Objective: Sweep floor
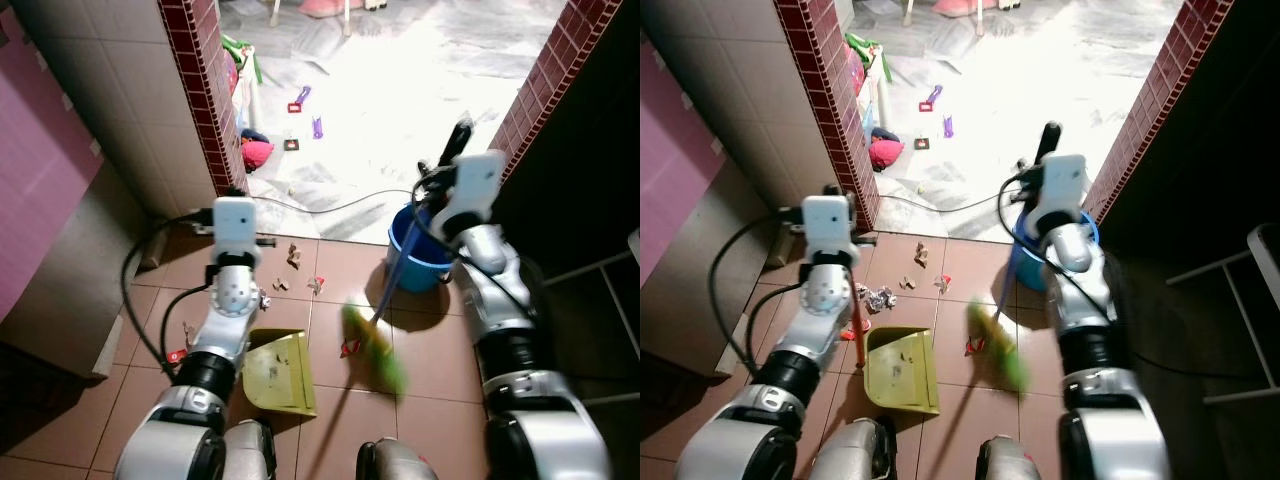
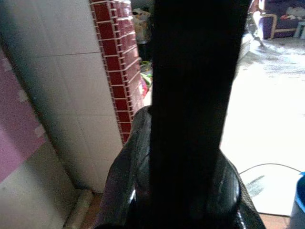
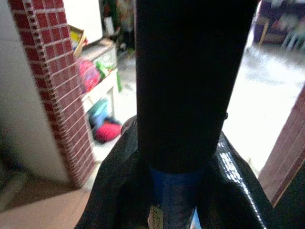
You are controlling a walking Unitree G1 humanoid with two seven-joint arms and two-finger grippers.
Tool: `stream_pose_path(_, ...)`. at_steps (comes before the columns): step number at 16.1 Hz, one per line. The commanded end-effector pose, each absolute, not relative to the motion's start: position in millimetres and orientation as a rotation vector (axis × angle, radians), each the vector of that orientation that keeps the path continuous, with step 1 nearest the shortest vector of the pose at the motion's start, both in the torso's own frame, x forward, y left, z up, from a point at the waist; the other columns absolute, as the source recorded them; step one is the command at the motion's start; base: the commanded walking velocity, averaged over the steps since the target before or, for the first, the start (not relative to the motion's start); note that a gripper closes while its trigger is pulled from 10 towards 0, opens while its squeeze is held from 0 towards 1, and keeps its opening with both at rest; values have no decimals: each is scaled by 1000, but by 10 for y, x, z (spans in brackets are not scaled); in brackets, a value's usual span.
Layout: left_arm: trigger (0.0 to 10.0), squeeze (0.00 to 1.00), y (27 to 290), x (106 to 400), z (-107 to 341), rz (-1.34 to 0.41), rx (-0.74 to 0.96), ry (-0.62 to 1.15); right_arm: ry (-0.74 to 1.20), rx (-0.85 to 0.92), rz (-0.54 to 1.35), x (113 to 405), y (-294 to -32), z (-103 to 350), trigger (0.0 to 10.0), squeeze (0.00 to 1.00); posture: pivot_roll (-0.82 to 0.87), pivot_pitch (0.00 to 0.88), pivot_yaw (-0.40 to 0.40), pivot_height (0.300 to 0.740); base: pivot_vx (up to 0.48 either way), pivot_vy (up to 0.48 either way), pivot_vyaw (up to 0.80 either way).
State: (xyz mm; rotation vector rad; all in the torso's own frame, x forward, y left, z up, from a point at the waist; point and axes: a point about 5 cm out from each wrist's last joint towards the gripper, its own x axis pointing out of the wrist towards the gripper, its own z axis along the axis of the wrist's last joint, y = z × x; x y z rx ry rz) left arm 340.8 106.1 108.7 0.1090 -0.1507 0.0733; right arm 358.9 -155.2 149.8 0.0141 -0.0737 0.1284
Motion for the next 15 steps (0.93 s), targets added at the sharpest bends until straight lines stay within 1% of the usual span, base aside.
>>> stream_pose_path(1,10000,0,999,3429,1123,53,104,-161,-68,78,121,3601,-1535,1515,10000,0,-92,60,7,740,0,0,0)
stream_pose_path(2,10000,0,963,3431,1125,43,82,-157,-38,151,127,3611,-1492,1488,10000,0,-99,64,6,740,0,0,0)
stream_pose_path(4,10000,0,941,3429,1119,38,82,-154,-27,208,141,3623,-1475,1499,10000,0,-102,67,5,740,0,0,0)
stream_pose_path(6,10000,0,933,3431,1108,31,74,-147,-22,330,174,3654,-1467,1562,10000,0,-102,80,3,740,0,0,0)
stream_pose_path(7,10000,0,937,3426,1093,31,70,-142,-48,344,196,3668,-1484,1647,10000,0,-102,80,3,740,0,0,0)
stream_pose_path(9,10000,0,944,3424,1080,35,66,-138,-69,336,217,3691,-1507,1753,10000,0,-102,80,3,740,0,0,0)
stream_pose_path(11,10000,0,952,3436,1086,40,56,-135,-96,306,283,3711,-1497,1926,10000,0,-104,77,7,740,0,0,0)
stream_pose_path(14,10000,0,981,3470,1134,48,34,-143,-172,166,318,3732,-1537,2114,10000,0,-107,75,9,740,0,0,0)
stream_pose_path(15,10000,0,987,3487,1147,39,-6,-130,-218,123,306,3744,-1588,2205,10000,0,-107,75,9,740,0,0,0)
